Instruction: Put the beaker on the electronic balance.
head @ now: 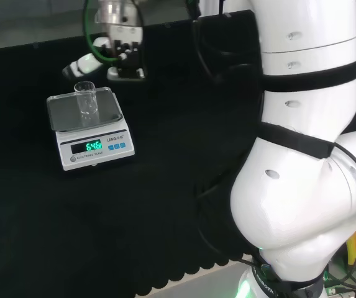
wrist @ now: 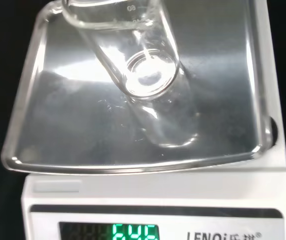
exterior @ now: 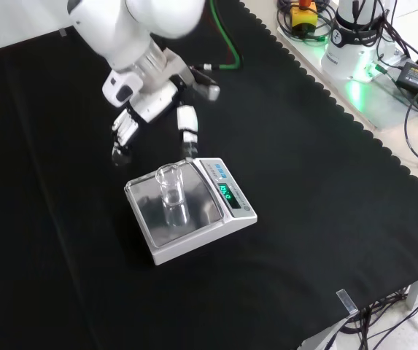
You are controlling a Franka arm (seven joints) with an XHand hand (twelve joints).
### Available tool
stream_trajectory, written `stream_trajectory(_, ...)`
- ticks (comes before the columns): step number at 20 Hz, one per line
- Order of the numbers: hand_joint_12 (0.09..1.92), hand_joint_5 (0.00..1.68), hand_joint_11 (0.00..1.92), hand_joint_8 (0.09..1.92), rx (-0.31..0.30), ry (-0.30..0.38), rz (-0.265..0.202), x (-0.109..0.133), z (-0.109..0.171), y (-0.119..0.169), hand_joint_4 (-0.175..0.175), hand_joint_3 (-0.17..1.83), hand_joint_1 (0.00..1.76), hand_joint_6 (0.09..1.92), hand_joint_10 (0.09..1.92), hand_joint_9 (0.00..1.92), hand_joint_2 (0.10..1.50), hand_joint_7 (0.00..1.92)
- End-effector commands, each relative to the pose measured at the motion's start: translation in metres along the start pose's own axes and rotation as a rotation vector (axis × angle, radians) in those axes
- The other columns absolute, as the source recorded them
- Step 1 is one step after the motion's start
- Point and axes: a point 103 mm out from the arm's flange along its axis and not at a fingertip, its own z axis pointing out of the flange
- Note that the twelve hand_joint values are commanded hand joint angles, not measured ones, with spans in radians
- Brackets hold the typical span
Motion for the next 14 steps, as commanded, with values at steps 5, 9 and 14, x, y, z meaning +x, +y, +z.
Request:
stream_trajectory(5, 1.55, 0.22, 0.1, 0.83, -0.134, 0.484, -0.262, -0.134, -0.109, -0.102, -0.084, 0.02, 0.39, 0.09, 0.94, 0.0, 0.73, 0.01)
stream_trajectory(9, 1.55, 0.24, 0.12, 0.85, -0.209, 0.489, -0.218, -0.158, -0.135, -0.126, -0.081, 0.02, 0.4, 0.09, 0.97, 0.0, 0.74, 0.03)
stream_trajectory(14, 1.55, 0.25, 0.14, 0.86, -0.23, 0.49, -0.181, -0.166, -0.141, -0.134, -0.079, 0.02, 0.4, 0.09, 0.98, 0.0, 0.75, 0.05)
